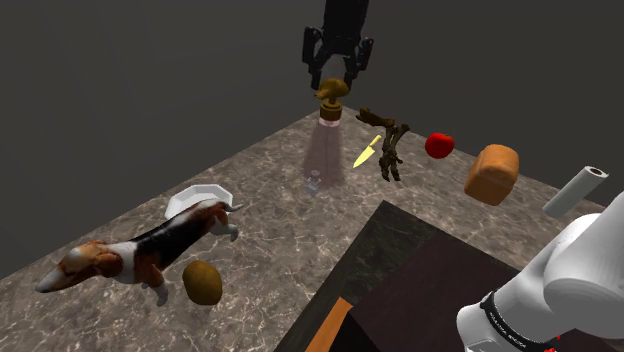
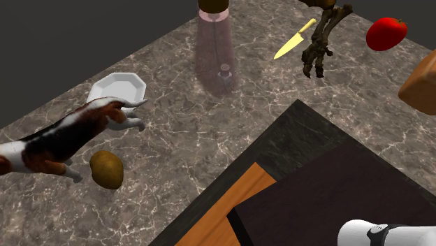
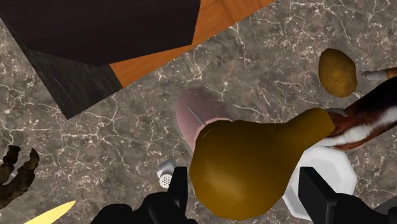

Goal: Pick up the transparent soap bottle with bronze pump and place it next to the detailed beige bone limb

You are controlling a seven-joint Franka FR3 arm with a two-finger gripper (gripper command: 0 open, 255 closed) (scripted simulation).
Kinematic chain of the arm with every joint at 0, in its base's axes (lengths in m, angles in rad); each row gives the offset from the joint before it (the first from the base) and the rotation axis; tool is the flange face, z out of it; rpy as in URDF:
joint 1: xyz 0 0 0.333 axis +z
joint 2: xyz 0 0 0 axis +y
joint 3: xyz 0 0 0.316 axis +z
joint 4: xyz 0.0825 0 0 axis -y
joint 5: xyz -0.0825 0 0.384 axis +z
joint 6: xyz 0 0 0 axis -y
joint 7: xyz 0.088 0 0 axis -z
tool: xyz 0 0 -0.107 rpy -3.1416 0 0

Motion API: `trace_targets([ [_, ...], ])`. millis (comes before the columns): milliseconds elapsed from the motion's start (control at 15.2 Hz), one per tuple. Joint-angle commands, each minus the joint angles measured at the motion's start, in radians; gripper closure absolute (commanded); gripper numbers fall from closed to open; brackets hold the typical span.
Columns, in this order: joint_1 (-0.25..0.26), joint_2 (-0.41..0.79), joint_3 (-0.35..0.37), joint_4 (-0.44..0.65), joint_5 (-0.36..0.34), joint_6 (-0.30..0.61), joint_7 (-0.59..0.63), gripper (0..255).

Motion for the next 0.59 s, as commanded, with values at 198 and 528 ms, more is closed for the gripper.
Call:
trace_targets([
  [198, -0.057, -0.11, -0.063, -0.12, 0.01, -0.007, -0.123, 255],
  [528, -0.108, -0.188, -0.133, -0.202, 0.0, -0.023, -0.243, 255],
])
